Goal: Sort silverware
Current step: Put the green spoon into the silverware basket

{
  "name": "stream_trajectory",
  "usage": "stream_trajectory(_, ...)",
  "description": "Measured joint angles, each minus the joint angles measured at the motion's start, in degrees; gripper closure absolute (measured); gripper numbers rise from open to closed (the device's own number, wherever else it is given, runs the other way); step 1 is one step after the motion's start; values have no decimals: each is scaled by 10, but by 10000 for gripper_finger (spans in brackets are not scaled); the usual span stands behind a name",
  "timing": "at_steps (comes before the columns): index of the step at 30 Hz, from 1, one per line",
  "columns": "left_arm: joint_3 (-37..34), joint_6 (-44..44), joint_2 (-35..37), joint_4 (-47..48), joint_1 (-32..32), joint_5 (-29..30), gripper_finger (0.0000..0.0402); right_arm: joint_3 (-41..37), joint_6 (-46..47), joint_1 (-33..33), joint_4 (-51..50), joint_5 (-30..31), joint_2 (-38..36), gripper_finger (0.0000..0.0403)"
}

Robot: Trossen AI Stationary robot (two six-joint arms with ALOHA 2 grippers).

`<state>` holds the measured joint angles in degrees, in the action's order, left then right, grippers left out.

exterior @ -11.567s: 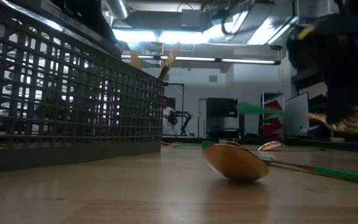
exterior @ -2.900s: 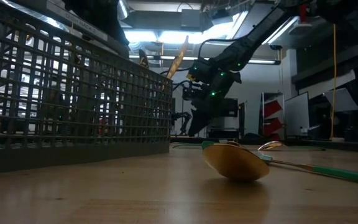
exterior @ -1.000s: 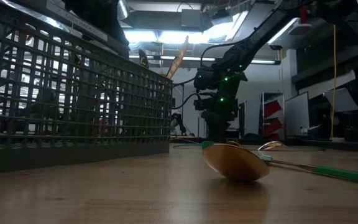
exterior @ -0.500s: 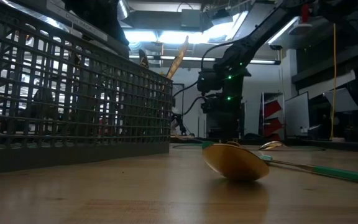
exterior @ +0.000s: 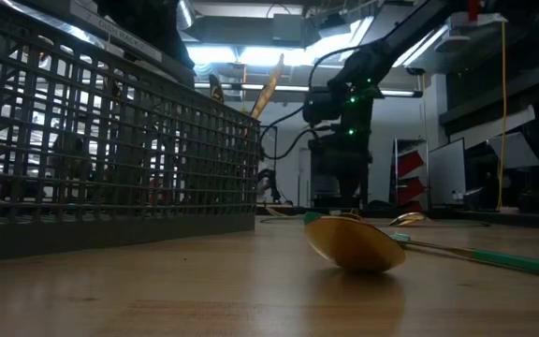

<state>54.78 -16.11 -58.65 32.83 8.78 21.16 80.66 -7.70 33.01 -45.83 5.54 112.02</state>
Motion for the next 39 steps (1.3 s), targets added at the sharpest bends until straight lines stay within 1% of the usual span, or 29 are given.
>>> stream_trajectory(2,0,0,0,0,0,0,273,-1,-12,0,19,-35,1,269)
stream_trajectory(6,0,0,0,0,0,0,273,0,-32,-6,92,-133,11,269)
stream_trajectory(7,0,0,0,0,-1,0,273,0,-37,-10,105,-138,17,269)
stream_trajectory(11,0,0,0,0,-3,0,273,-1,-64,-30,166,-137,37,269)
stream_trajectory(14,0,0,0,0,-3,0,273,0,-74,-40,188,-133,56,269)
stream_trajectory(22,0,0,0,0,-3,0,273,0,-75,-35,201,-55,69,272)
stream_trajectory(24,0,0,0,0,-3,0,273,0,-74,-32,203,-62,69,281)
stream_trajectory(27,0,0,0,0,-3,0,273,0,-74,-25,198,-91,69,306)
stream_trajectory(34,0,0,0,0,-3,0,273,3,-74,-26,180,-112,81,387)
stream_trajectory(36,0,0,0,0,-3,-1,273,4,-73,-26,177,-113,83,393)
stream_trajectory(39,0,-3,0,1,-3,-1,273,3,-59,-26,176,-116,84,381)
